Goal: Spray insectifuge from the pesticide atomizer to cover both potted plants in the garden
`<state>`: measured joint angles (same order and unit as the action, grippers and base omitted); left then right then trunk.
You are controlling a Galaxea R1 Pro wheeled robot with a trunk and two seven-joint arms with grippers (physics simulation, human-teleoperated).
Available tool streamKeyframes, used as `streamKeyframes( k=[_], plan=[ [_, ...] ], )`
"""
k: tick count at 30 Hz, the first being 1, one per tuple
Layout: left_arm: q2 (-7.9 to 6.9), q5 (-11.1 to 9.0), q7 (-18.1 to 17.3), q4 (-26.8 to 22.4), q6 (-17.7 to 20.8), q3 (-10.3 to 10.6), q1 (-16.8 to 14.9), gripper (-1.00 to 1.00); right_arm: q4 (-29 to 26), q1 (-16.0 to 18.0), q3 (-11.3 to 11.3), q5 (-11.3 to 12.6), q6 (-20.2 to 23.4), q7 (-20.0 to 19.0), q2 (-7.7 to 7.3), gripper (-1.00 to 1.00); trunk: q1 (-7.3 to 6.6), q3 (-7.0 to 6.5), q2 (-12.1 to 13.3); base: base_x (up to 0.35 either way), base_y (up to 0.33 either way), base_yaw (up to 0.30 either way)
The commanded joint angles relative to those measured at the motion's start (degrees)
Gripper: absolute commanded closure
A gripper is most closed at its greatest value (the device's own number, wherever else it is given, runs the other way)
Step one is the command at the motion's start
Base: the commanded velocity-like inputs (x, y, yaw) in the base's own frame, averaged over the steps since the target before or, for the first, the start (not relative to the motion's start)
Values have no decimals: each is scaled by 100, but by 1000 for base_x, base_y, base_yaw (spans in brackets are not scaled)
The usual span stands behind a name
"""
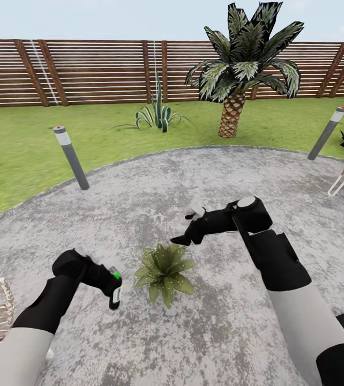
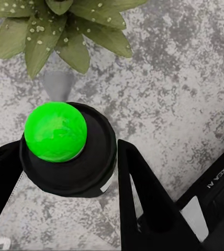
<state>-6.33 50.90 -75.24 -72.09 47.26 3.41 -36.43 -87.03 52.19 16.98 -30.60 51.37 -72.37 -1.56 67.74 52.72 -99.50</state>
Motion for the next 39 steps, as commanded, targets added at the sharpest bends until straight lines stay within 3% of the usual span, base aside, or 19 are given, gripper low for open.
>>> streamKeyframes(
  k=[1, 5, 9, 11, 16, 23, 29, 32, 33, 39],
  plan=[
    [-23, 40, -55, -9, -89, 14, 6, 100, -8, 138, 16, -64, 24, -262, -105, -100, 0, 5, -2, 0, 0, 0],
    [-34, 27, -66, -8, -413, 21, 28, 100, -2, 282, 115, -80, -62, -432, -236, -100, 0, 5, -2, 0, 0, 0],
    [-16, 20, -310, -10, -934, 18, 97, 100, 1, 439, 431, -81, -163, -532, -404, -100, 0, 5, -2, 0, 0, 0],
    [11, 18, -418, -12, -1217, 20, 115, 100, 1, 543, 667, -79, -173, -567, -442, -100, 0, 5, -2, 0, 0, 0],
    [48, -4, -469, -15, -1423, 31, 129, 100, 1, 626, 899, -79, -172, -590, -466, -100, 0, 5, -2, 0, 0, 0],
    [62, -301, -478, -10, -1762, 29, 190, 100, 2, 642, 1002, -134, -160, -632, -469, -100, 0, 5, -2, 0, 0, 0],
    [55, -347, -468, -15, -1838, 22, 197, 100, 2, 636, 1061, -224, -155, -638, -457, -100, 0, 5, -2, 0, 0, 0],
    [53, -355, -482, -13, -2054, 16, 203, 100, 2, 635, 1065, -232, -154, -638, -459, -100, 0, 5, -2, 0, 0, 0],
    [53, -358, -484, -2, -2171, 13, 206, 100, 2, 635, 1073, -234, -154, -657, -459, 100, 0, 5, -2, 0, 0, 0],
    [61, -567, -485, 11, -2694, 20, 322, 100, 0, 634, 1266, -276, -162, -698, -476, 100, 0, 5, -2, 0, 0, 0]
  ],
)
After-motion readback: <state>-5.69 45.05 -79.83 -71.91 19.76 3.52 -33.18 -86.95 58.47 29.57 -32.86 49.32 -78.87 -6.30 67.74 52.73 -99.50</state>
